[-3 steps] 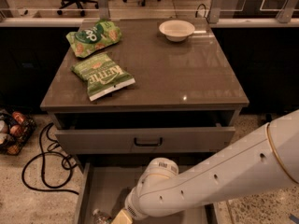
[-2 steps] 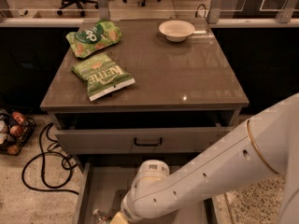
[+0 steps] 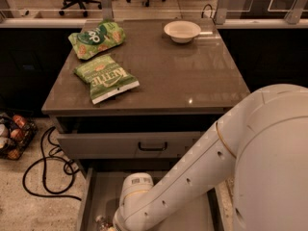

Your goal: Pick water bottle from middle drawer and place on counter

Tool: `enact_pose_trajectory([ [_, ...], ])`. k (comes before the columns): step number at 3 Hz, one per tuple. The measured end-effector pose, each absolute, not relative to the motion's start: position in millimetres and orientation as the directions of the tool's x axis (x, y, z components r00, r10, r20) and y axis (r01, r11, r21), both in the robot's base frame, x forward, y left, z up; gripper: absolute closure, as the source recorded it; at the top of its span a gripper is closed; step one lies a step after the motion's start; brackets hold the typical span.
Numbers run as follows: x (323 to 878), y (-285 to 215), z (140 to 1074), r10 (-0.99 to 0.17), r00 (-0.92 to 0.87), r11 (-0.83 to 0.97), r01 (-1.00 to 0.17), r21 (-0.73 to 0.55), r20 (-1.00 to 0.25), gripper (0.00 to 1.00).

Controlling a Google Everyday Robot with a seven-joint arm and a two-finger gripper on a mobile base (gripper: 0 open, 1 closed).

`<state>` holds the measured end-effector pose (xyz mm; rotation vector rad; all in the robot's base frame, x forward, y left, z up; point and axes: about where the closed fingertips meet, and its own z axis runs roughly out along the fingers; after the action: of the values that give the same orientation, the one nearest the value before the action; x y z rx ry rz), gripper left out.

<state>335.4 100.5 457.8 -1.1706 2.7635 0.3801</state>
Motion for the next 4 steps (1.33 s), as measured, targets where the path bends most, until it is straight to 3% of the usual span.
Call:
enact_pose_trajectory([
  [1,317,114,427,-0.69,-0.701,0.675,-0.713,0.188,-0.18,0.0],
  [4,328,148,391,-0.712,-0.688,0.654,-0.722,0.225,-0.14,0.0],
])
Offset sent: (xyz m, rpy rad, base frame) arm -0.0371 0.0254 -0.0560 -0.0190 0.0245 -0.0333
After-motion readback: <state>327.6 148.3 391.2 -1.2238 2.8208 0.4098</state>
